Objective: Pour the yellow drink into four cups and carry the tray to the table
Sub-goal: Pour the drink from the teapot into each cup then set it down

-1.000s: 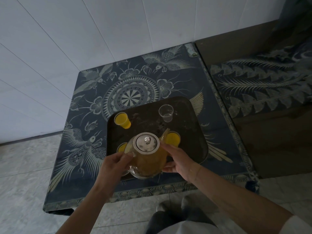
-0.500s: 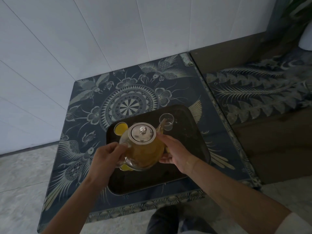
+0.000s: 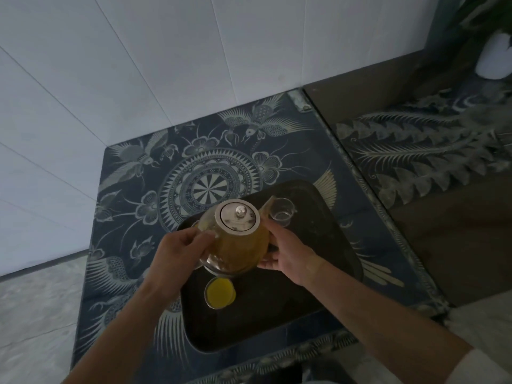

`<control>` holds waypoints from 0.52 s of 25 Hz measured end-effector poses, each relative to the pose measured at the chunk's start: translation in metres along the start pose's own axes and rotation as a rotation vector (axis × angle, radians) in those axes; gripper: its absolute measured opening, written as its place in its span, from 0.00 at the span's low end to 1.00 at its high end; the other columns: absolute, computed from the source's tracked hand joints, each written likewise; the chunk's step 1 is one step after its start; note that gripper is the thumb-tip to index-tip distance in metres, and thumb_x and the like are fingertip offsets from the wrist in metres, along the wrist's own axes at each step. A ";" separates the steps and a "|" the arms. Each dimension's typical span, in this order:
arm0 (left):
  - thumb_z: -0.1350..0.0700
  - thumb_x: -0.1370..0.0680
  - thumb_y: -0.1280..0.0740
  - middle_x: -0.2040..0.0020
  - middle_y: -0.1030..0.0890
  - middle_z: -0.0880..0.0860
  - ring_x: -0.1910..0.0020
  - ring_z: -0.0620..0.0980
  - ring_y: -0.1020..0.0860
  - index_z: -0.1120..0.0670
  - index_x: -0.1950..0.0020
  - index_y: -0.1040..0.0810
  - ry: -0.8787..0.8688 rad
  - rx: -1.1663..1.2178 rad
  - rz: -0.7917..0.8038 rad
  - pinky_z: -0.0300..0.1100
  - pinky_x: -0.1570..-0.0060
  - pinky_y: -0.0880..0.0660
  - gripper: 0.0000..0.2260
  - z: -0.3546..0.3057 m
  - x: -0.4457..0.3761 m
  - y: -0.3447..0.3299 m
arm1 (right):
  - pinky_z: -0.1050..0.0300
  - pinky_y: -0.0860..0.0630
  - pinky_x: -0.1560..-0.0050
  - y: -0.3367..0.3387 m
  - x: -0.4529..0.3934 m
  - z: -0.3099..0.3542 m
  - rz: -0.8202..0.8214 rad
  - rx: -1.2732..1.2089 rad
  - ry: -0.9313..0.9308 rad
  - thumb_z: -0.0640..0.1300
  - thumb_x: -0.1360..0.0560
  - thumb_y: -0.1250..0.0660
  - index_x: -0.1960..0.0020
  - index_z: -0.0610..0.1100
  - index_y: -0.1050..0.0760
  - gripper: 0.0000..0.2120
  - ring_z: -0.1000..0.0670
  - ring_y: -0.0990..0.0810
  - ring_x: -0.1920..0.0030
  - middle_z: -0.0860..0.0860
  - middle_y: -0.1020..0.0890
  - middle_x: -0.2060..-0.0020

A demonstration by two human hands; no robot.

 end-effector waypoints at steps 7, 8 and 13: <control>0.52 0.22 0.33 0.70 0.24 0.53 0.68 0.48 0.27 0.65 0.63 0.22 -0.008 -0.127 0.041 0.43 0.61 0.28 0.17 0.003 -0.030 0.001 | 0.48 0.20 0.52 -0.003 -0.020 -0.006 -0.023 -0.100 -0.037 0.68 0.28 0.31 0.25 0.53 0.32 0.36 0.41 0.21 0.39 0.45 0.23 0.31; 0.52 0.22 0.33 0.71 0.25 0.51 0.70 0.47 0.27 0.62 0.66 0.22 0.009 -0.109 0.057 0.45 0.60 0.28 0.16 0.006 -0.033 0.000 | 0.48 0.20 0.53 -0.003 -0.023 -0.007 -0.030 -0.109 -0.044 0.67 0.28 0.31 0.25 0.53 0.33 0.36 0.41 0.21 0.39 0.45 0.24 0.31; 0.53 0.22 0.33 0.73 0.25 0.48 0.70 0.45 0.27 0.52 0.70 0.23 0.072 -0.050 0.119 0.49 0.57 0.26 0.17 0.016 -0.047 -0.003 | 0.46 0.21 0.52 0.000 -0.030 -0.008 -0.059 -0.168 -0.082 0.64 0.26 0.31 0.26 0.52 0.32 0.33 0.40 0.22 0.38 0.44 0.23 0.32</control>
Point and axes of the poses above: each hand's wrist, its own x-axis away from the middle knuckle, its own y-axis out of the back of the hand, z = x × y, the point moved 5 cm from there along -x, towards the middle knuckle
